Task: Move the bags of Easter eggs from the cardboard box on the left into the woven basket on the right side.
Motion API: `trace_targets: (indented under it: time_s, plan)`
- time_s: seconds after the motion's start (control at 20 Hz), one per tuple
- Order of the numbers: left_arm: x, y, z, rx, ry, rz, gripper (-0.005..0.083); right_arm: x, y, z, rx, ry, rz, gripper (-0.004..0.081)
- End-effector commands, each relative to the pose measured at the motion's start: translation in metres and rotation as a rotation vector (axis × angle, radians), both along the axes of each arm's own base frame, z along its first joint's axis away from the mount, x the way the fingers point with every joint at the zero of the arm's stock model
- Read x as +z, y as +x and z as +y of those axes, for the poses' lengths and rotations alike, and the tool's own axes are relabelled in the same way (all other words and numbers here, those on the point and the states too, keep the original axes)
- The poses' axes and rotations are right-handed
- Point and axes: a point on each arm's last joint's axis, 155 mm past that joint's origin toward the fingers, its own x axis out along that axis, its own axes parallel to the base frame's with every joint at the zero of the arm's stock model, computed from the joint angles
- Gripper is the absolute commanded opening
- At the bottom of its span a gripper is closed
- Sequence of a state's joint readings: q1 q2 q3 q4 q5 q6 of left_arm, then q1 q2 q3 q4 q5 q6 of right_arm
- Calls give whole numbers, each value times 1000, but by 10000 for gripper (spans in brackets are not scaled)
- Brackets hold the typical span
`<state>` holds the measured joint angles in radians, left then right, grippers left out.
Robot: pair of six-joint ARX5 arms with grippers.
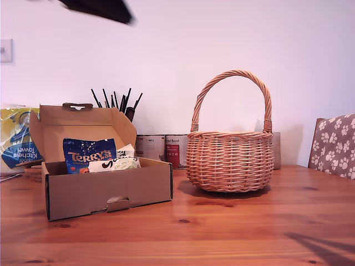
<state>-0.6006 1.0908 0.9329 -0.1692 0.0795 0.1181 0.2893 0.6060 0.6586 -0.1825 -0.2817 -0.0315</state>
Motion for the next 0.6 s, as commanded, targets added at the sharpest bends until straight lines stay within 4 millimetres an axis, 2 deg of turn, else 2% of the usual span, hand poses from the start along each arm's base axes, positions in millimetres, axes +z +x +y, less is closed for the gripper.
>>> trace_targets:
  time_s: [0.0,0.15,0.55]
  plan:
    - [-33,-6,11,28,49,71,-24,-7,0,3,15,-3,5,-11]
    - [-27,-15,27,76,51,66,-24,-13,-1,3,14,-7,29,-11]
    - [-26,-16,27,74,51,66,-24,-35,-5,1,7,-35,119,-11]
